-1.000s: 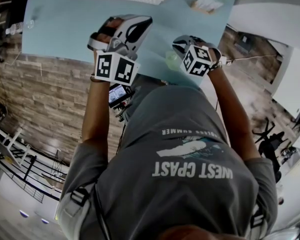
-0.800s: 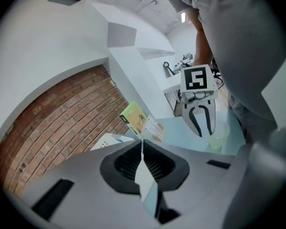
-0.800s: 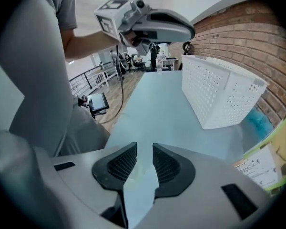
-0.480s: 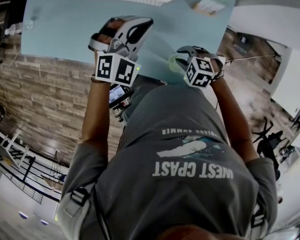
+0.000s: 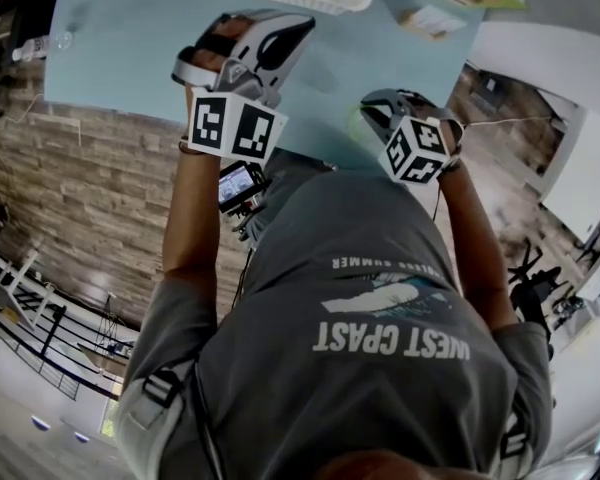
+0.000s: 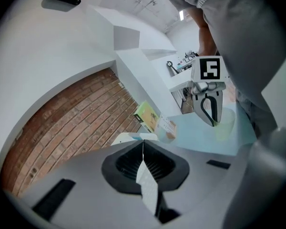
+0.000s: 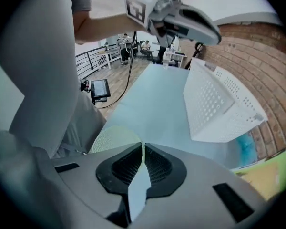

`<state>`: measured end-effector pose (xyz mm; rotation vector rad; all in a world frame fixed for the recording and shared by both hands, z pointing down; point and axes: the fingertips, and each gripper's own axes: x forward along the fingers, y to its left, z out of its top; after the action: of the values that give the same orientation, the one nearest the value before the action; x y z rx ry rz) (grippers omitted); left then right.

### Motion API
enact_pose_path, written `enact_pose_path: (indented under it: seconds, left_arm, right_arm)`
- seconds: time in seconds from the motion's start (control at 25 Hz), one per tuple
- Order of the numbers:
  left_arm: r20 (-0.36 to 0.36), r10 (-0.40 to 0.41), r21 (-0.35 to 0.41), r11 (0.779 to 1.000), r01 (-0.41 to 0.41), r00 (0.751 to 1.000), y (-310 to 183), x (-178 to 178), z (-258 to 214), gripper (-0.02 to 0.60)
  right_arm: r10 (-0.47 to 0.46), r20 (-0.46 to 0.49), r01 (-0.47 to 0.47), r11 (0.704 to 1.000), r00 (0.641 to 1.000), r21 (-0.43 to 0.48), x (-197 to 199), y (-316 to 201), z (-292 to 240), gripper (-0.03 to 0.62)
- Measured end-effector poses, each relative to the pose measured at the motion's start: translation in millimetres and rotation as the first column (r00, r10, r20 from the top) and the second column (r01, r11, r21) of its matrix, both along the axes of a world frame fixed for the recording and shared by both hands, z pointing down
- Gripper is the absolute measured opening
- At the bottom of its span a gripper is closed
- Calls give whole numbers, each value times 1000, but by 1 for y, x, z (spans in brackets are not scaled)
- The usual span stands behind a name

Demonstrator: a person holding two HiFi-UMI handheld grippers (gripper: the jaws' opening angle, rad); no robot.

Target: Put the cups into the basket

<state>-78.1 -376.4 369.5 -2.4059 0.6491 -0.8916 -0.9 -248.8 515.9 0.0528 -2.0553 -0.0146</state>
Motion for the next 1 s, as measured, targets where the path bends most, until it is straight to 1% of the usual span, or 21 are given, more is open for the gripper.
enact_pose_path:
  seconds: [0.2, 0.4, 0.6, 1.0]
  left_arm:
    - [3, -7, 37, 999, 7, 1000, -19, -12, -15, 2]
    - [7, -2, 52, 999, 2, 1000, -36, -20, -17, 2]
    - [13, 9, 46, 999, -10, 1000, -52, -30, -19, 2]
    - [30, 47, 39, 998, -48, 998, -91, -49, -22, 2]
  right_arm:
    - [-3, 97, -12, 988, 995, 157, -28, -38, -79, 31]
    - [-12, 157, -29, 968, 988, 251, -49, -66, -132, 31]
    - [-7, 174, -44, 957, 985, 286, -65, -89, -159, 31]
    - [8, 192, -65, 953, 981, 295, -96, -128, -175, 31]
